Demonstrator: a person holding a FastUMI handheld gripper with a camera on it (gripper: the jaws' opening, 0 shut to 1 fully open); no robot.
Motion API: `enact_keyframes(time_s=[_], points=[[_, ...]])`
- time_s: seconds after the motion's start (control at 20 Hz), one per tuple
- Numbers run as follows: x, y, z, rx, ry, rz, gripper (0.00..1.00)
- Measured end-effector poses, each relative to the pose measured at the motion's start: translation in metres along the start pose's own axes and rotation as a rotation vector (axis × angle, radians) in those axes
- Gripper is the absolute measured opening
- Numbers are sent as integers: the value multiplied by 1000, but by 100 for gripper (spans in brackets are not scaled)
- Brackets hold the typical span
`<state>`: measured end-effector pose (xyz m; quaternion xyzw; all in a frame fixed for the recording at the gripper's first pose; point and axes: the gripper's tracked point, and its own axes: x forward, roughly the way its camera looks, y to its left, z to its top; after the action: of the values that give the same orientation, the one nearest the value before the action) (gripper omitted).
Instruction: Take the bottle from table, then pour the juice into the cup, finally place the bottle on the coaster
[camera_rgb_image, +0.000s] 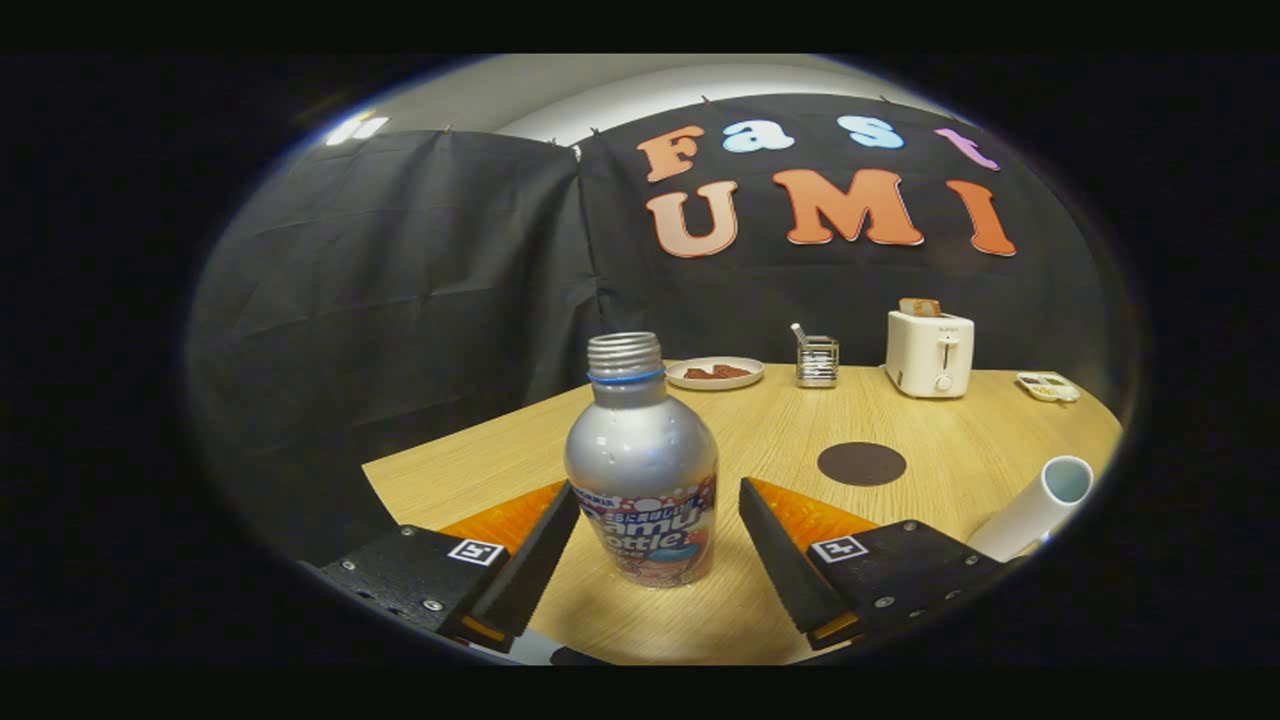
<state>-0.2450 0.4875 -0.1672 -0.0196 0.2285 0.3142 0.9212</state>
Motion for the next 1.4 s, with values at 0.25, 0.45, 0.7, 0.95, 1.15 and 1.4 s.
enact_keyframes(time_s=[0.25, 0.45, 0.7, 0.95, 1.15, 1.4], points=[[8, -3, -5, 50, 11, -9, 84], [9, -5, -6, 77, 19, -25, 81], [-2, -16, 6, 182, 15, -25, 80], [-18, -37, 22, 327, -27, -33, 80], [-28, -54, 23, 438, -39, -46, 80], [-39, -70, 24, 538, -59, -51, 78]])
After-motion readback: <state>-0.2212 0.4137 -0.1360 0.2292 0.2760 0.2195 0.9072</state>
